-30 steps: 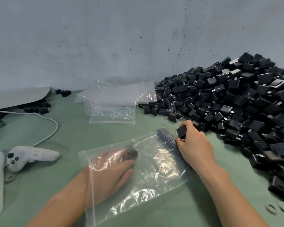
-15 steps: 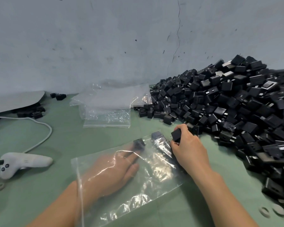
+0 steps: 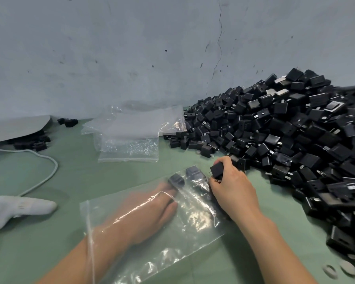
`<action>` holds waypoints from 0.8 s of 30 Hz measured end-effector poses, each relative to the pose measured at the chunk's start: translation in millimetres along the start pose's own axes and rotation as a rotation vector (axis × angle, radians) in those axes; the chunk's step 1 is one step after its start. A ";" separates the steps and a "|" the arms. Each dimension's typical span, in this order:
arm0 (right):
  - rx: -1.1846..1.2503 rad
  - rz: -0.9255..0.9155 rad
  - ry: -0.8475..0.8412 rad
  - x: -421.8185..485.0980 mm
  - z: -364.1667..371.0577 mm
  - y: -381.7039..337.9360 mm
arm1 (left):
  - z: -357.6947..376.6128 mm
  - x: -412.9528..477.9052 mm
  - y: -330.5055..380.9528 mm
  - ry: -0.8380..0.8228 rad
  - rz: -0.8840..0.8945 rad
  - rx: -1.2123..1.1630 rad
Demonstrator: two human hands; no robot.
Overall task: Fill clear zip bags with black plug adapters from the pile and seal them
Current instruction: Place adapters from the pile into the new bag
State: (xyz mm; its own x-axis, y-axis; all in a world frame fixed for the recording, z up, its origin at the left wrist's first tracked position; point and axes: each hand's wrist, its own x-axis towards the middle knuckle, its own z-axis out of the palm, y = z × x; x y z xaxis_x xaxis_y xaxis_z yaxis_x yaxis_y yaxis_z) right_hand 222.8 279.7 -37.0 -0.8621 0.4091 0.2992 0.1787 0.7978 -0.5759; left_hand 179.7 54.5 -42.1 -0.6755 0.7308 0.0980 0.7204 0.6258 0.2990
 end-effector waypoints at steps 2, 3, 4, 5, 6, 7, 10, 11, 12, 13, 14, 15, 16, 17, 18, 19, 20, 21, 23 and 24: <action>0.013 0.004 0.000 0.4 -0.9 0.5 | 3.4 1.0 -3.7 0.003 -0.012 0.056; 0.018 0.008 0.000 0.4 -1.4 0.5 | 6.4 2.1 -5.4 -0.012 -0.037 0.036; 0.023 0.010 0.000 0.3 -1.9 0.1 | 9.3 3.8 -6.4 -0.038 -0.076 -0.028; 0.027 0.010 0.001 0.2 -2.4 -0.3 | 11.3 6.1 -6.4 -0.075 -0.126 -0.106; 0.031 0.009 0.000 -0.2 -2.9 -0.8 | 12.2 7.9 -5.3 -0.108 -0.171 -0.178; 0.037 0.008 -0.001 -0.8 -3.6 -1.4 | 12.2 9.6 -4.2 -0.131 -0.203 -0.231; 0.083 0.012 -0.009 -1.0 -6.6 -4.0 | 10.8 14.4 0.6 -0.149 -0.220 -0.352; 0.105 0.017 -0.012 -0.8 -8.0 -5.0 | 9.6 15.6 3.2 -0.148 -0.217 -0.379; 0.126 0.026 -0.016 -0.7 -9.6 -6.2 | 9.1 16.5 5.4 -0.148 -0.219 -0.388; 0.147 0.035 -0.018 -0.5 -11.0 -7.5 | 8.8 16.9 6.9 -0.146 -0.229 -0.372; 0.167 0.042 -0.021 -0.4 -12.4 -8.7 | 8.8 17.5 7.0 -0.143 -0.243 -0.331; 0.184 0.046 -0.025 -0.5 -13.3 -9.8 | 8.2 17.7 7.4 -0.145 -0.253 -0.269; 0.196 0.047 -0.028 -0.7 -14.0 -10.6 | 7.8 18.1 7.9 -0.150 -0.258 -0.202; 0.204 0.044 -0.028 -0.8 -14.4 -11.1 | 7.0 18.5 9.3 -0.151 -0.261 -0.150; 0.211 0.040 -0.026 -0.6 -14.4 -11.4 | 6.7 18.7 10.7 -0.148 -0.262 -0.122; 0.224 0.039 -0.025 -0.3 -14.5 -11.5 | 6.6 18.5 12.5 -0.136 -0.264 -0.109; 0.257 0.043 -0.024 0.3 -14.9 -11.9 | 6.4 18.6 13.5 -0.118 -0.262 -0.101; 0.320 0.057 -0.022 1.2 -15.5 -12.3 | 4.7 18.5 14.3 -0.108 -0.261 -0.092; 0.531 0.117 -0.017 2.6 -18.9 -15.0 | -0.5 16.2 15.7 -0.081 -0.250 -0.094; 0.670 0.161 -0.018 3.0 -22.0 -17.3 | -3.0 13.3 16.7 -0.052 -0.238 -0.116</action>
State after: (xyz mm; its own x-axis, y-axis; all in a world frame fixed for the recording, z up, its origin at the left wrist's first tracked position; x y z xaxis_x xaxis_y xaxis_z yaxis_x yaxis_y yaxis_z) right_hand 227.6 276.9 -9.4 -0.8580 0.4875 0.1617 -0.0220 0.2798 -0.9598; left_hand 182.3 73.9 -32.9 -0.8128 0.5814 -0.0360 0.5170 0.7486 0.4151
